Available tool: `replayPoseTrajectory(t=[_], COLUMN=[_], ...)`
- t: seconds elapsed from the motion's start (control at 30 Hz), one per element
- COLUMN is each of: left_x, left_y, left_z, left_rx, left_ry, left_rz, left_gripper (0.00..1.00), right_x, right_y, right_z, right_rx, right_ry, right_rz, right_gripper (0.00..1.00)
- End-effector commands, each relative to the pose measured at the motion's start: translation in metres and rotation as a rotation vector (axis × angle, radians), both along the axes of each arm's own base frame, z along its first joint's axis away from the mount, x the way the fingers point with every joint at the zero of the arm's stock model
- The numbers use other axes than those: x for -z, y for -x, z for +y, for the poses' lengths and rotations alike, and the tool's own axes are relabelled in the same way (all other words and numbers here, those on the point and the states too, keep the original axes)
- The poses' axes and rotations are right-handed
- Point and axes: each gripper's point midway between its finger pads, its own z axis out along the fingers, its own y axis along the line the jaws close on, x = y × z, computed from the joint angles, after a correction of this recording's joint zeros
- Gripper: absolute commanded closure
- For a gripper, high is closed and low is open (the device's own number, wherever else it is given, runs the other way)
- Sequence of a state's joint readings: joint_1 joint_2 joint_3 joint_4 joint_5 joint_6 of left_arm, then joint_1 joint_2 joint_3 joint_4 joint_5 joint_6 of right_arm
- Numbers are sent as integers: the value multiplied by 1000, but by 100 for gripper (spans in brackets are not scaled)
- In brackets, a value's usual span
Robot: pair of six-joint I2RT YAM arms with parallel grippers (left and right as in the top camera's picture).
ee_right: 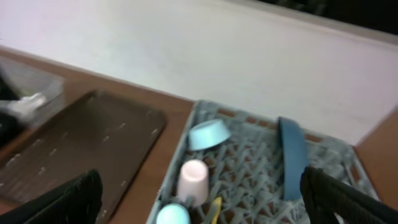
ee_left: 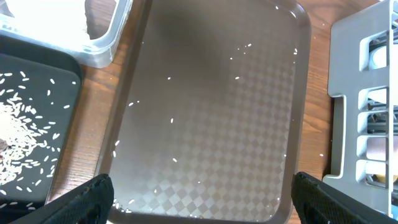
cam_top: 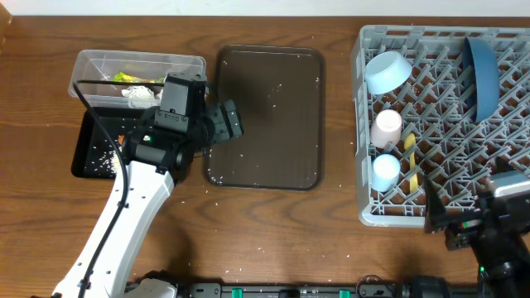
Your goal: Sort waste into correct bins and load items into the dishwasher rack
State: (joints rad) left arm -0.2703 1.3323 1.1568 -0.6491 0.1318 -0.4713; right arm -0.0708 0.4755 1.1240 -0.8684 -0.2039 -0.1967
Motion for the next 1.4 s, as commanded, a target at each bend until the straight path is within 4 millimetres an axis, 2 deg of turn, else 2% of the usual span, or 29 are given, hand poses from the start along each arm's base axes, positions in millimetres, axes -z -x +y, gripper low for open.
replayPoseTrajectory(t=[0.0, 0.13, 0.23, 0.4, 0.77, 0.87, 1.07, 1.23, 1.37], left_x=[-8, -8, -8, -8, -8, -8, -8, -8, -8], left_y=[-3, -3, -3, -3, -3, -3, -3, -3, -3], left_z=[-1, -1, -1, -1, -1, -1, -1, -1, -1], left_rx=[6, 6, 6, 6, 6, 6, 6, 6, 6], left_ry=[1, 1, 1, 1, 1, 1, 1, 1, 1], left_rz=[-21, -21, -21, -21, -21, -21, -21, -21, -21], left_gripper=[7, 7, 7, 7, 7, 7, 7, 7, 7], right_x=[25, 46, 80, 125, 193, 203, 206, 221, 221], right_y=[-11, -22, -33, -45, -62, -64, -64, -64, -64], right_z=[-21, -18, -12, -13, -14, -15, -14, -14, -14], right_rx=[127, 104, 59, 71, 69, 75, 74, 81, 80], right_ry=[-53, -53, -61, -159, -163, -180, -189, -191, -191], right_rz=[-14, -135, -191, -209, -203, -193, -178, -116, -115], right_gripper=[1, 1, 1, 1, 1, 1, 1, 1, 1])
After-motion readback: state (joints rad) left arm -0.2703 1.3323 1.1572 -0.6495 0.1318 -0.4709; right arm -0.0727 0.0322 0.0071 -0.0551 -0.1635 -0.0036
